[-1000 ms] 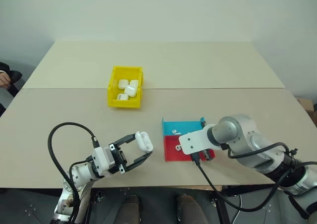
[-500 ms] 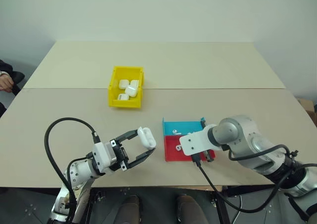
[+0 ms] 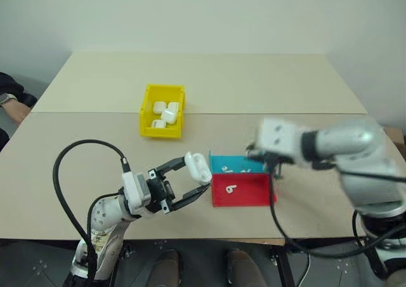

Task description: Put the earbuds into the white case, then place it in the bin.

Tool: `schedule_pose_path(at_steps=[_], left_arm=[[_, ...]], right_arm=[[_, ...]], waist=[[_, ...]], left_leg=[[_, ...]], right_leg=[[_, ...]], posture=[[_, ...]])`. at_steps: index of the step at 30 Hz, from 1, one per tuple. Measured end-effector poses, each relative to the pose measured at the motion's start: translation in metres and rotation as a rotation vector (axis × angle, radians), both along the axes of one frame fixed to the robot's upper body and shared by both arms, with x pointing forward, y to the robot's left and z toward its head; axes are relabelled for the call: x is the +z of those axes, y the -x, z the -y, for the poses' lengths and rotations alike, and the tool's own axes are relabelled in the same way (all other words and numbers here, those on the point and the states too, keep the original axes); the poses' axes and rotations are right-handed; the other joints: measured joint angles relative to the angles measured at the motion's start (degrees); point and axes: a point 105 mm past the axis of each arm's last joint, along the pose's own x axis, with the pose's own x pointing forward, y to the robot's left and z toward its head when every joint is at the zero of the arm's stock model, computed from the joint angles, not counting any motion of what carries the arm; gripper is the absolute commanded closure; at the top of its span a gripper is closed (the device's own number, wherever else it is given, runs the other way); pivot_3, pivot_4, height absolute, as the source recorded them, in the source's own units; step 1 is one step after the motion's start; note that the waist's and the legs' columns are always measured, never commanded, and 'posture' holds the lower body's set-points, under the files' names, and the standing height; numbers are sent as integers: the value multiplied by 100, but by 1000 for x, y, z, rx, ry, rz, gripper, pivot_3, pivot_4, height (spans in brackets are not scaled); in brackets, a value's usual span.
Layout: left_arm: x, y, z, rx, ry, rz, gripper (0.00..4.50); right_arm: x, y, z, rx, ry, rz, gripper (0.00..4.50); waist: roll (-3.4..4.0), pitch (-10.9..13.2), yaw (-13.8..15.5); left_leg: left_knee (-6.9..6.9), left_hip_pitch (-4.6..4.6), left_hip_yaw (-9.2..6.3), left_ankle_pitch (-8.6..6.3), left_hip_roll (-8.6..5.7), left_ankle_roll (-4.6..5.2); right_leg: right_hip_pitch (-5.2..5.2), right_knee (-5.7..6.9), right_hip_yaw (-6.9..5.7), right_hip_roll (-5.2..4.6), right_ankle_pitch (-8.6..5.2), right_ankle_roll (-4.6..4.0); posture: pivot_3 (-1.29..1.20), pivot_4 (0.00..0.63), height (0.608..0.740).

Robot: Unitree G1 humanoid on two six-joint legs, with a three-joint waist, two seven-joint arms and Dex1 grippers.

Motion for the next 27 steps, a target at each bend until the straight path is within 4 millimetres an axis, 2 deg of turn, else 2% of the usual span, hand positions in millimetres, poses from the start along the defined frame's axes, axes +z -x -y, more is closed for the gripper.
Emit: schedule_pose_path(at_steps=[3, 7, 10, 13, 17, 22, 27], left_arm=[[9, 0, 1, -58, 22, 0, 1761], [24, 1, 3, -153, -3, 6, 1761], [36, 3, 2, -197, 16, 33, 1761], [41, 5, 3, -234, 6, 67, 1761], [43, 5, 2, -246, 2, 87, 1761], [44, 5, 2, -247, 12, 92, 1761], [43, 4, 3, -239, 13, 94, 1761]], right_arm=[[27, 8, 7, 26, -231, 33, 3490], [58, 28, -2, 213, -597, 105, 3490], [71, 43, -11, 352, -754, 193, 3490], [69, 54, -25, 487, -852, 216, 3490], [65, 61, -38, 583, -867, 215, 3490], [50, 58, -54, 638, -866, 165, 3490], [49, 56, -60, 658, -873, 184, 3490]], waist=[[0, 0, -7], [1, 0, -55], [3, -1, -57], [4, -1, -57], [4, -1, -56], [5, -1, -57], [4, -1, -51]], left_leg=[[0, -1, -1, 0, 0, 0], [-2, 3, -5, 0, 4, 0], [-3, 2, -4, 0, 4, 0], [-3, 2, -4, 0, 3, 0], [-3, 5, -3, 0, 3, 0], [-3, 4, -3, 0, 3, 0], [-3, 5, -4, 0, 3, 0]], right_leg=[[0, 0, 0, 1, 0, 1], [-1, 10, 5, 11, 1, 0], [0, 8, 6, 11, 0, 1], [-2, 9, 5, 11, 0, 1], [1, 10, 5, 10, 0, 0], [-2, 11, 6, 10, 0, 0], [-1, 10, 6, 10, 0, 0]], posture=[[0, 150, 740], [0, 150, 740], [0, 150, 740], [0, 150, 740], [0, 150, 740], [0, 150, 740], [0, 150, 740]])
